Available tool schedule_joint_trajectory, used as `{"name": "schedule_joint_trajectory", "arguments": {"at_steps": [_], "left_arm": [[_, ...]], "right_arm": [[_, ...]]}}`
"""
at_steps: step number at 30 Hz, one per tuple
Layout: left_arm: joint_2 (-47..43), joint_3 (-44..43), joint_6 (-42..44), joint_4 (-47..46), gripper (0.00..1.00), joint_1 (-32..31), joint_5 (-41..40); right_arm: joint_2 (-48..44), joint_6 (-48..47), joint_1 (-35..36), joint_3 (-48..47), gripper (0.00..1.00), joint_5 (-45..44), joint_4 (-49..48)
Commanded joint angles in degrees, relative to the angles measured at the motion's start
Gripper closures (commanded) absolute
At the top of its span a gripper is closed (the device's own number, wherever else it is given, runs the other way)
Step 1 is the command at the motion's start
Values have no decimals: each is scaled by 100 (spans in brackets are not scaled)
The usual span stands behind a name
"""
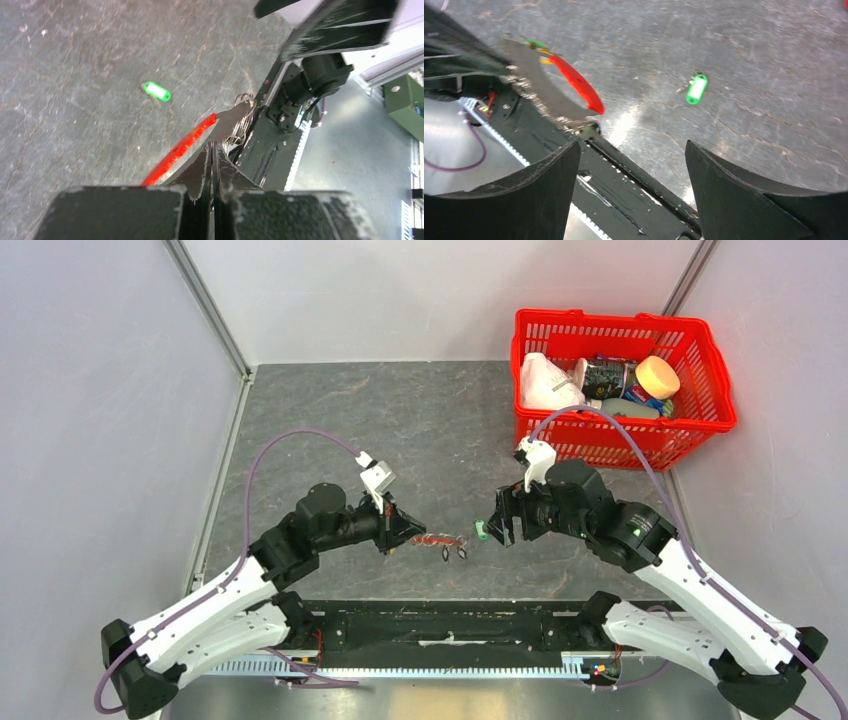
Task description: Put the keys on the keyring
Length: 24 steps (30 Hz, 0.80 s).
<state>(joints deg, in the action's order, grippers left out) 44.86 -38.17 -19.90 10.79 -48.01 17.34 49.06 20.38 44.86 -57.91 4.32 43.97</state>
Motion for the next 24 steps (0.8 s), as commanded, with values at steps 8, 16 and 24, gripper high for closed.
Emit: {"name": "schedule_joint_trajectory", "arguments": {"at_steps": [8, 16, 24], "left_arm": [[-238, 330, -54, -1785, 98, 2, 1911], [-320, 844, -308, -3208, 98, -151, 3095], [-124, 701, -58, -2830, 98, -385, 2997]], "right_arm": [[958, 639, 14, -125, 20, -1622, 206], [1392, 515, -12, 78, 25, -1768, -222], [1038, 163, -22, 244, 27, -1099, -578]]}}
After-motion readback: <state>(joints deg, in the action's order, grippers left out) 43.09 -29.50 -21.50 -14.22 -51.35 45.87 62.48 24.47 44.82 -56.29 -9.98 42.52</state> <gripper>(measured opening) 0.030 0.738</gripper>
